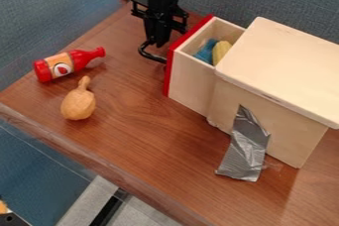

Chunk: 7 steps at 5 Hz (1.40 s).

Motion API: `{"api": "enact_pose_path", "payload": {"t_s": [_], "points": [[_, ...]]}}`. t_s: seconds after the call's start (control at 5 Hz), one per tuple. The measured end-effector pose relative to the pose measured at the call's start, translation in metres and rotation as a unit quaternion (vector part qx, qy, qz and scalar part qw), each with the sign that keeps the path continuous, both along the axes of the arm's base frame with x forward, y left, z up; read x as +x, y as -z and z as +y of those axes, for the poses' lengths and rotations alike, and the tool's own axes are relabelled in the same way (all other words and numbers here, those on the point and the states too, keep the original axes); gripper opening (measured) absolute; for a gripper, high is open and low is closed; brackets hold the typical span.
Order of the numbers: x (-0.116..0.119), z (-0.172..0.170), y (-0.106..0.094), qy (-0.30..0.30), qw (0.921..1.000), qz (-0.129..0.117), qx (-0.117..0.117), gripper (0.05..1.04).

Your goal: Open the drawer

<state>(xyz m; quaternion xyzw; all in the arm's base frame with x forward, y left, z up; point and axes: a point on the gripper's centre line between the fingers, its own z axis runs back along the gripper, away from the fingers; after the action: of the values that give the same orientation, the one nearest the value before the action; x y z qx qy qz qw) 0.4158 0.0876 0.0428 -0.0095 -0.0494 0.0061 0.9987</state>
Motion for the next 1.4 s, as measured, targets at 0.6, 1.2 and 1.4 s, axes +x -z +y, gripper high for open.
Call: {"api": "enact_pose_path", "payload": {"t_s": [0.6, 1.2, 1.4], "points": [[-0.005, 0.018, -0.001, -0.016, 0.9999, 0.002, 0.001, 0.144], [-0.005, 0.026, 0.000, -0.024, 0.9997, 0.004, -0.001, 0.144], [-0.005, 0.028, 0.000, -0.026, 0.9997, 0.004, -0.001, 0.144]]}}
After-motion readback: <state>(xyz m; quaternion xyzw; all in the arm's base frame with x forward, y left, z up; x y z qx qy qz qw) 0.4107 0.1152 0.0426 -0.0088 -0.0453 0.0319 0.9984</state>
